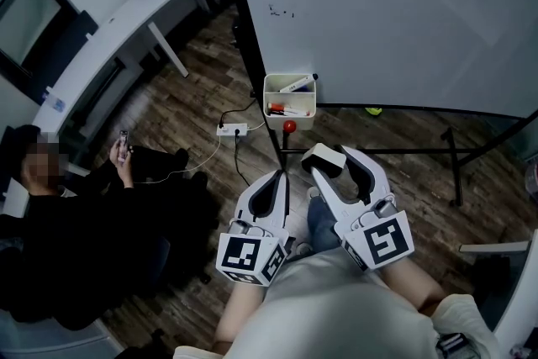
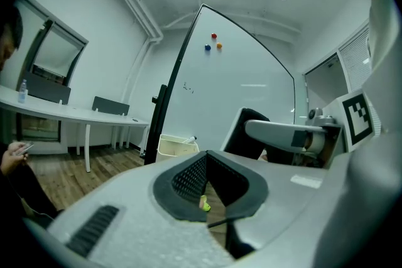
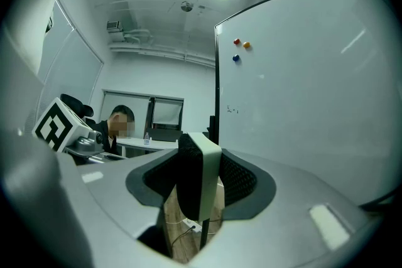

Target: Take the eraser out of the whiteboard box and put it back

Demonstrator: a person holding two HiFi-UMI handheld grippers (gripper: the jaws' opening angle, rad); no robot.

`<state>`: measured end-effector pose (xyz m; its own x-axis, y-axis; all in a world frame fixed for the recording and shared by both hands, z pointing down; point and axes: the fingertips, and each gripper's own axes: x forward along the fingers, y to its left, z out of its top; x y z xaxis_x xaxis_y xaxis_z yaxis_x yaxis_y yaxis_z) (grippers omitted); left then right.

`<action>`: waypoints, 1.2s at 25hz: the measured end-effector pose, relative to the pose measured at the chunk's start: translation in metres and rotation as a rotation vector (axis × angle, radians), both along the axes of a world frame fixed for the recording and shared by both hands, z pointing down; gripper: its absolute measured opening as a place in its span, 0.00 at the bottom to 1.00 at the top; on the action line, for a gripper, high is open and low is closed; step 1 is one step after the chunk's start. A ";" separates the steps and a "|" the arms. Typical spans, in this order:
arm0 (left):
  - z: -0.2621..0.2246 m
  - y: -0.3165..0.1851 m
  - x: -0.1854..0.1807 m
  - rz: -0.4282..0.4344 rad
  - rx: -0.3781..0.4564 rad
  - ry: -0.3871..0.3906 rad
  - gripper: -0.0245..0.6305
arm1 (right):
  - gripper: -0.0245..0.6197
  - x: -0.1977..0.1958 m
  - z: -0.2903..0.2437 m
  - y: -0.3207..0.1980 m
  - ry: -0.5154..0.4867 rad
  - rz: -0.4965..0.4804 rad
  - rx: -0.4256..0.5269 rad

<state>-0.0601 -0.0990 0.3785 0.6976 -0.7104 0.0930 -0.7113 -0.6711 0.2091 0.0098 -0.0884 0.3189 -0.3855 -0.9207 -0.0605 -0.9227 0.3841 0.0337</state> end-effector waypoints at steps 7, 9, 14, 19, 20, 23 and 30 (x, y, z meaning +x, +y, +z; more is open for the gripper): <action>-0.001 -0.004 -0.001 -0.006 0.002 -0.002 0.04 | 0.35 0.000 -0.003 -0.005 0.000 -0.010 0.007; -0.001 -0.006 -0.001 -0.009 0.001 -0.002 0.04 | 0.35 0.001 -0.004 -0.008 0.001 -0.012 0.007; 0.001 -0.013 0.000 -0.008 -0.001 -0.003 0.04 | 0.35 0.001 -0.004 -0.016 0.007 -0.016 0.010; 0.001 -0.022 0.000 -0.012 -0.005 -0.007 0.04 | 0.35 0.000 -0.006 -0.028 0.010 -0.025 0.011; 0.001 -0.024 0.000 -0.014 -0.006 -0.007 0.04 | 0.35 0.000 -0.006 -0.030 0.011 -0.027 0.012; 0.001 -0.030 -0.001 -0.018 -0.006 -0.009 0.04 | 0.35 -0.001 -0.007 -0.037 0.014 -0.033 0.013; 0.002 -0.046 -0.002 -0.026 -0.010 -0.014 0.04 | 0.35 0.001 -0.007 -0.054 0.013 -0.036 0.009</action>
